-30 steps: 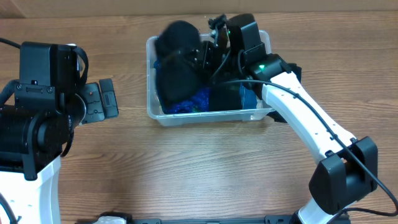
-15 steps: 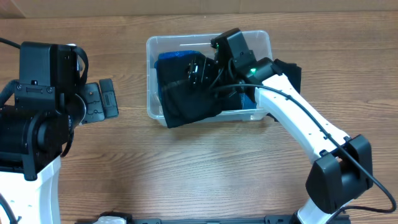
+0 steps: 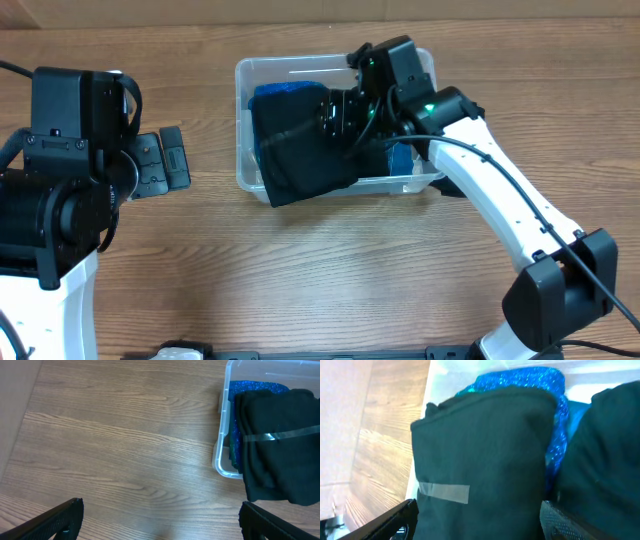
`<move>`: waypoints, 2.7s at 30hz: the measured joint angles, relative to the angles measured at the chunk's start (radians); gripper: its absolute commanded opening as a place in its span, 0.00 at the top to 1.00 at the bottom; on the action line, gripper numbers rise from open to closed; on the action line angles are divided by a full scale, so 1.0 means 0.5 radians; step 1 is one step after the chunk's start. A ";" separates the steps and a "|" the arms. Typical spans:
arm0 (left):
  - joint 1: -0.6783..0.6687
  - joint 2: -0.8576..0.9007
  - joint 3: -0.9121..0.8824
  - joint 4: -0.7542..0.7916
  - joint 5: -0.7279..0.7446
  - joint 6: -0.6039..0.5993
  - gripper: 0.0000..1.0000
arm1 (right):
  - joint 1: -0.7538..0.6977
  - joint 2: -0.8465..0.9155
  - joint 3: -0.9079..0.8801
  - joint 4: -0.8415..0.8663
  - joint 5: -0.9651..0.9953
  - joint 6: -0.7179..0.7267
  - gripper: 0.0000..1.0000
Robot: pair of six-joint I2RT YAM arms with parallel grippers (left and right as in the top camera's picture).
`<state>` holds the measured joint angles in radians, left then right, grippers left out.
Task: Pack container
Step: 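Lower the large black garment onto the left side of the bin, then grasp the last black garment beside the bin with the right gripper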
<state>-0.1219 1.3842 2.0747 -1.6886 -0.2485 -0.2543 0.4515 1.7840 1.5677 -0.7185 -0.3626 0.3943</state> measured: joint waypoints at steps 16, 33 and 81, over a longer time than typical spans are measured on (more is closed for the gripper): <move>0.000 0.000 0.000 -0.001 0.000 -0.001 0.00 | 0.004 0.168 0.021 0.614 -0.466 0.234 0.88; 0.000 0.000 0.000 -0.002 0.000 -0.001 0.00 | 0.006 0.168 0.032 0.173 0.042 0.440 0.11; 0.000 0.000 0.000 -0.004 0.000 0.000 0.00 | -1.344 0.782 0.054 -0.369 -0.229 -0.386 0.16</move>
<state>-0.1219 1.3842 2.0747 -1.6905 -0.2485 -0.2543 -0.2203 2.1750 1.5948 -0.9031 -0.4770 0.2012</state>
